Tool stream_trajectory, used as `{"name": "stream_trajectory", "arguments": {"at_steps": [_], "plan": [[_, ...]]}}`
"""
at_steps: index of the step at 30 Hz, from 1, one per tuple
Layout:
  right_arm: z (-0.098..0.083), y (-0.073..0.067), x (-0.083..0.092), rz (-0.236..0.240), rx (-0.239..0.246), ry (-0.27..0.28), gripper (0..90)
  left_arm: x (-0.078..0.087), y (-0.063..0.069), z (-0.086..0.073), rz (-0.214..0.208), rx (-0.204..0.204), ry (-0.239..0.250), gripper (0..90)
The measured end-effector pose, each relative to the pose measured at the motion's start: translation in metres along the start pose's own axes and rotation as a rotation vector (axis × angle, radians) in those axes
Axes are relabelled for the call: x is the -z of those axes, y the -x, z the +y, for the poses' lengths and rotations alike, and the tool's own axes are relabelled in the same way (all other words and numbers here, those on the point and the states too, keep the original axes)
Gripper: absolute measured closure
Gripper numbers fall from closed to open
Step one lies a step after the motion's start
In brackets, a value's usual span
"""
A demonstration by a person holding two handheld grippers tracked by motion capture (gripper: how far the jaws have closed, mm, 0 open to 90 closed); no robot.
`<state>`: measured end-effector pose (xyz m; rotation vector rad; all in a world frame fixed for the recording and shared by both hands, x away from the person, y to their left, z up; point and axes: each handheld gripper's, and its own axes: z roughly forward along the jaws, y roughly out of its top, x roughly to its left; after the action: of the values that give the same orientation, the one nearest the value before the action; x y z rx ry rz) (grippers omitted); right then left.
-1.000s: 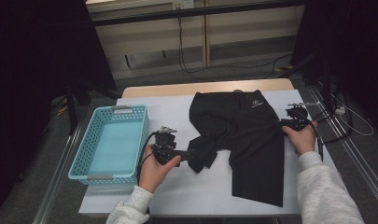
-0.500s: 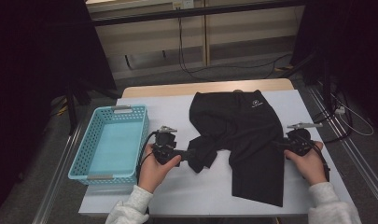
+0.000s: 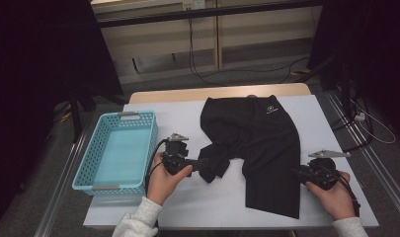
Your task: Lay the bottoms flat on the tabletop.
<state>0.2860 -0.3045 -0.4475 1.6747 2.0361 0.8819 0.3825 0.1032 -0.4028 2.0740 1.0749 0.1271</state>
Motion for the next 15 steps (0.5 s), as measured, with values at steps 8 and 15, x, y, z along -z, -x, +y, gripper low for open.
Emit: {"name": "stream_trajectory", "arguments": {"at_steps": [8,15], "plan": [[-0.0100,-0.0023,0.0110,0.035,0.017,-0.022,85.9,0.0002,0.0002,0.0002,-0.008,0.005,0.025,13.9],[-0.0093,0.0005,0.0111,0.077,0.027,-0.023,90.0,-0.0033,0.0011,0.0039,-0.034,0.009,0.041,14.0]]}}
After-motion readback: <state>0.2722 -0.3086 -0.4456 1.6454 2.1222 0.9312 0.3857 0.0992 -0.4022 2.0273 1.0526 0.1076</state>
